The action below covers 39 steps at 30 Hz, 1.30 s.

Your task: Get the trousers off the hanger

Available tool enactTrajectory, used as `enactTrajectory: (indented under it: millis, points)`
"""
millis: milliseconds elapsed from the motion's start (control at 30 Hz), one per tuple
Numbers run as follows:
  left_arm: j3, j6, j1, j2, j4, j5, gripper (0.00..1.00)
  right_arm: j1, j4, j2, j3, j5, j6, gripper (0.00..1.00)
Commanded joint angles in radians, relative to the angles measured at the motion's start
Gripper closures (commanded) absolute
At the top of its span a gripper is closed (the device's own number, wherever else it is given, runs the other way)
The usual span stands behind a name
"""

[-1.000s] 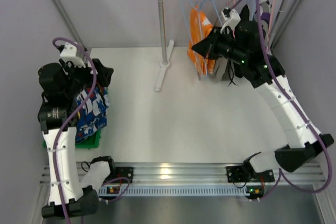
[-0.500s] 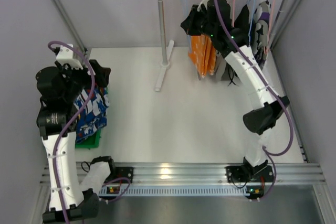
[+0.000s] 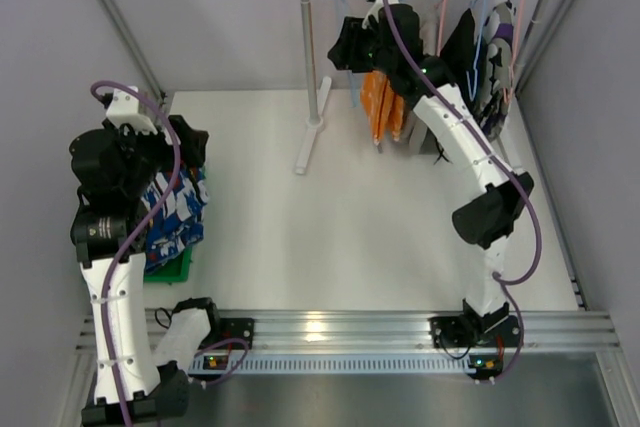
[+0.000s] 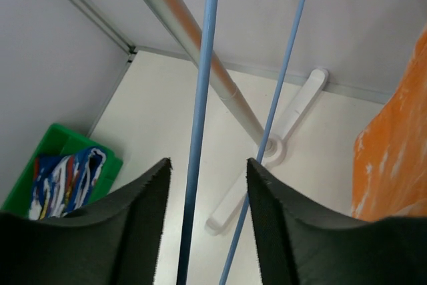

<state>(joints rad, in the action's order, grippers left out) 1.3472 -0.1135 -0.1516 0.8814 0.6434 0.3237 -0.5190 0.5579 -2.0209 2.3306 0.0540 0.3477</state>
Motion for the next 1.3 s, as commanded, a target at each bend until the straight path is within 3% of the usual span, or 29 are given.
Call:
enactTrajectory:
  millis: [0, 333, 500, 667, 1033, 1267]
  points:
    - [0.006, 0.0, -0.003, -0.022, -0.028, 0.001, 0.01, -0.015, -0.087, 0.117, -0.045, 0.041, 0.0, 0.46]
    - [-0.022, -0.015, -0.003, -0.019, -0.077, 0.046, 0.01, -0.013, -0.099, 0.632, -0.457, 0.184, -0.047, 0.42]
    - [-0.039, -0.038, -0.003, -0.032, -0.094, 0.061, 0.01, 0.0, -0.098, 0.763, -0.493, 0.1, -0.069, 0.42]
    - [-0.04, -0.034, -0.003, -0.039, -0.097, 0.052, 0.01, 0.076, -0.087, 0.759, -0.485, 0.099, -0.021, 0.43]
    - [-0.04, -0.003, -0.003, -0.062, -0.082, 0.009, 0.01, 0.14, -0.047, 0.541, -0.324, 0.043, 0.016, 0.4]
    - [-0.049, 0.008, -0.003, -0.062, -0.085, 0.003, 0.01, 0.154, -0.127, 0.531, -0.346, 0.109, 0.051, 0.37]
